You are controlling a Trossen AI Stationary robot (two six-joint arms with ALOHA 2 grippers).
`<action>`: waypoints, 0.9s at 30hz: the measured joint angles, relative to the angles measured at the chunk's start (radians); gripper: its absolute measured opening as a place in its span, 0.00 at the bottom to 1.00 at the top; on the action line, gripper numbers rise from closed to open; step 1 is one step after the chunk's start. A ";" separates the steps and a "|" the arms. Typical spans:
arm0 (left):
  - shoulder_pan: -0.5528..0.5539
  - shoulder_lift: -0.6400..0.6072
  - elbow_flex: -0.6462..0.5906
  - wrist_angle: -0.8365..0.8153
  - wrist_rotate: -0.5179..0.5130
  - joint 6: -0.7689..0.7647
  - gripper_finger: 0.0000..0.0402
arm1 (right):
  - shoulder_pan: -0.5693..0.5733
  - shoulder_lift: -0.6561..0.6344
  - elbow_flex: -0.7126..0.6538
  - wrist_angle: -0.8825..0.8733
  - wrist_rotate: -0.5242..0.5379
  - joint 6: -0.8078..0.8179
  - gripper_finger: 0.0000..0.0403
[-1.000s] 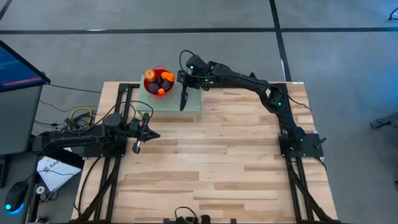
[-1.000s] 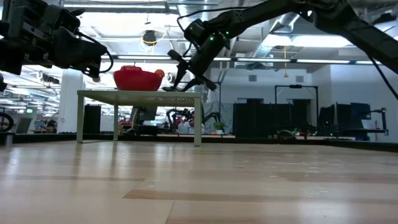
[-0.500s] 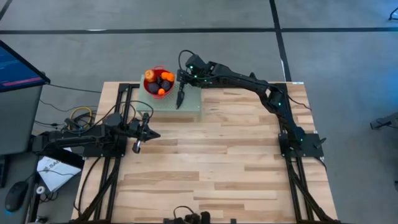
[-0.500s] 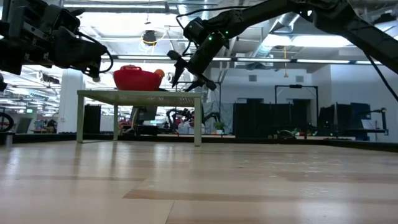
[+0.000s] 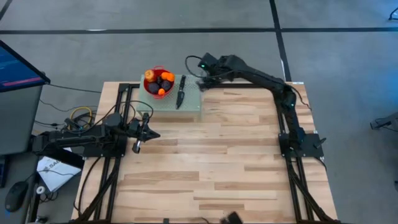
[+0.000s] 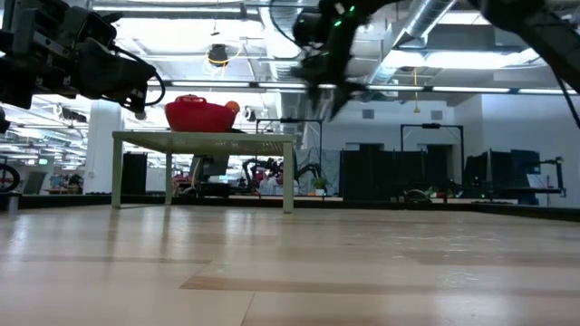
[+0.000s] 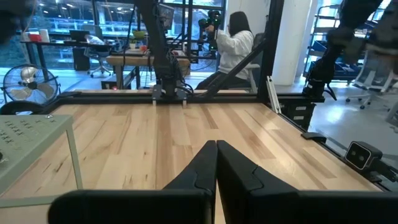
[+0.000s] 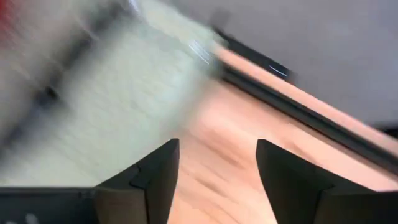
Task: Pick & Place Fruit
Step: Return to Home Position
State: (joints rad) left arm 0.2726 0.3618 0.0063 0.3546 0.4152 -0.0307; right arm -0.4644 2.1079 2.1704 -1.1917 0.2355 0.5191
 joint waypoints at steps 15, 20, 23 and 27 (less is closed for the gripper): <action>0.000 0.000 0.000 0.004 -0.004 -0.003 0.00 | 0.180 -0.570 -0.741 -0.003 -0.281 -0.300 0.24; 0.000 0.000 0.000 0.008 -0.004 -0.003 0.00 | 0.236 -0.934 -1.109 0.265 -0.311 -0.230 0.16; 0.000 0.000 0.000 0.008 -0.004 -0.003 0.00 | 0.254 -1.155 -1.274 0.375 -0.382 -0.200 0.11; 0.000 0.000 0.000 0.012 -0.003 -0.002 0.00 | 0.267 -1.412 -1.407 0.406 -0.416 -0.181 0.02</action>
State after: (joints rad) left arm 0.2726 0.3618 0.0059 0.3664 0.4118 -0.0329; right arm -0.1978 0.6961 0.7631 -0.7858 -0.1801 0.3381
